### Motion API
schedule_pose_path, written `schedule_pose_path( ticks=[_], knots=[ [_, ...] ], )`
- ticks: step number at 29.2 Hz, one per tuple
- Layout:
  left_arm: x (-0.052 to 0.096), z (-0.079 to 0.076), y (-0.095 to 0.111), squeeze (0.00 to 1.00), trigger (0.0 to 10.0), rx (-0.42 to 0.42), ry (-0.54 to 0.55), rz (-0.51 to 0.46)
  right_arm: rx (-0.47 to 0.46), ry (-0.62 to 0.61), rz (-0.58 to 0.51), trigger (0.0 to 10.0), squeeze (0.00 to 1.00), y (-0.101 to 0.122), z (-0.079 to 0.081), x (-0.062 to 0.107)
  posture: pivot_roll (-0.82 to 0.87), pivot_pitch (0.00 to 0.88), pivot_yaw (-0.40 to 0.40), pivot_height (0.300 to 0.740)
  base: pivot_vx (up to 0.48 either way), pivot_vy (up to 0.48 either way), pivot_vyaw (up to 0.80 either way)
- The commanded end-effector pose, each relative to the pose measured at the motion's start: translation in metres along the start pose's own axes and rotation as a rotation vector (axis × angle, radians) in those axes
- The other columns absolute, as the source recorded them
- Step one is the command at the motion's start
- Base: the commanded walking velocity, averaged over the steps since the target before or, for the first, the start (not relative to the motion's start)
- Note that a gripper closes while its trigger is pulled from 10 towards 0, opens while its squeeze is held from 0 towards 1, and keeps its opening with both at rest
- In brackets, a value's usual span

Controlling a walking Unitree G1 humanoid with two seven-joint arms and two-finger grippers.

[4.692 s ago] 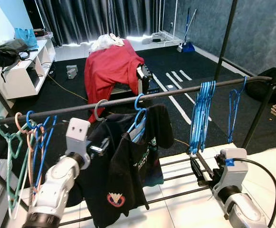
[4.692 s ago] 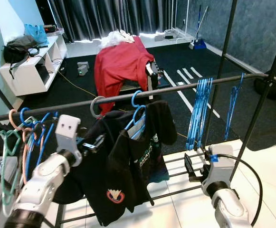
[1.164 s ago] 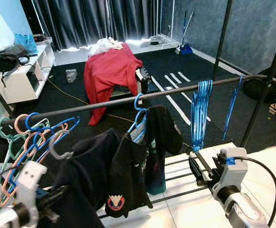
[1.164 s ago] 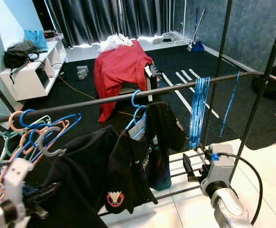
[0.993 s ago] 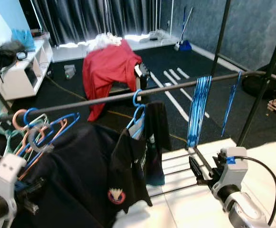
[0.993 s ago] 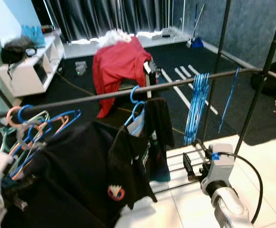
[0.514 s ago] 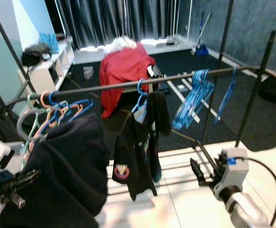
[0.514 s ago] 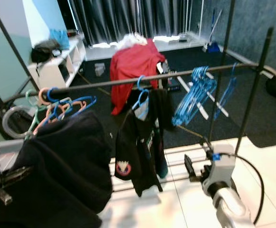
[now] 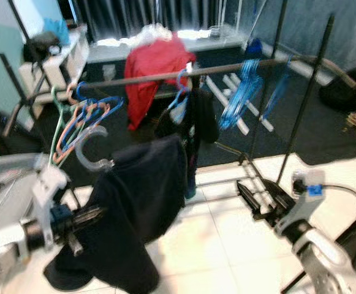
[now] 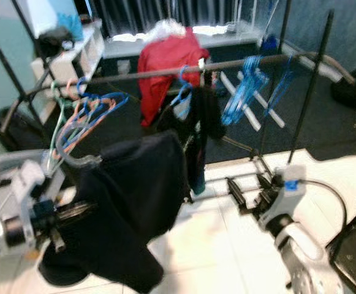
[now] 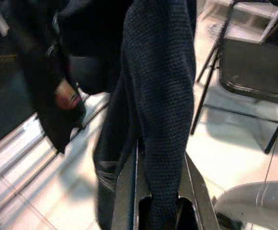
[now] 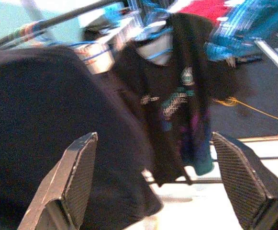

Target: Hang hanger

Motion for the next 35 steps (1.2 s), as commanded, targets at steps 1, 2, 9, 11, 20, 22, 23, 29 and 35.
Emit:
schedule_pose_path(
  ticks=[1,2,9,11,20,22,23,29,35],
  knots=[
    [-0.001,0.002,0.013,0.0,10.0,-0.057,-0.012,-0.048,-0.009,0.084,-0.064,10.0,0.0,0.015,0.009,-0.003,-0.13,0.0,0.046,0.74,0.0,0.0,0.0],
    [-0.004,0.005,0.018,0.0,10.0,-0.077,-0.024,-0.056,-0.007,0.148,-0.099,10.0,0.0,0.027,0.01,-0.001,-0.14,0.0,0.048,0.74,0.0,0.0,0.0],
    [0.01,0.023,0.04,0.0,10.0,-0.211,-0.037,-0.028,0.076,0.241,-0.152,10.0,0.0,0.05,-0.001,0.006,-0.14,0.0,0.048,0.74,0.0,0.0,0.0],
    [0.023,0.026,0.05,0.0,10.0,-0.274,-0.093,0.038,0.117,0.279,-0.169,10.0,0.0,0.058,-0.005,0.011,-0.13,0.0,0.044,0.74,0.0,0.0,0.0],
    [0.037,0.011,0.087,0.0,10.0,-0.454,-0.302,0.202,0.215,0.383,-0.142,10.0,0.0,0.075,-0.011,0.014,-0.12,0.0,0.023,0.74,0.0,0.0,0.0],
    [0.036,0.006,0.091,0.0,10.0,-0.475,-0.33,0.195,0.213,0.384,-0.132,10.0,0.0,0.075,-0.014,0.015,-0.13,0.0,0.02,0.74,0.0,0.0,0.0],
    [0.036,0.006,0.091,0.0,10.0,-0.475,-0.33,0.195,0.213,0.384,-0.132,10.0,0.0,0.075,-0.014,0.015,-0.13,0.0,0.02,0.74,0.0,0.0,0.0],
    [0.021,-0.01,0.104,0.0,10.0,-0.535,-0.432,0.126,0.124,0.623,-0.033,10.0,0.0,0.062,0.009,0.023,-0.13,0.0,0.014,0.74,0.0,0.0,0.0],
    [0.017,-0.013,0.11,0.0,10.0,-0.574,-0.481,0.12,0.062,0.706,-0.034,10.0,0.0,0.063,0.012,0.028,-0.13,0.0,0.008,0.74,0.0,0.0,0.0]
  ],
)
Point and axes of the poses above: a point about 5 cm out from each wrist's last joint towards the gripper, its own x axis pointing back from the gripper into the wrist, its own y axis along the axis of the wrist's last joint, z = x × y, the point moved 1 cm from there along -x, pointing out of the wrist towards the gripper, and after that the axes turned 9 degrees about x, right-handed, at the moved point
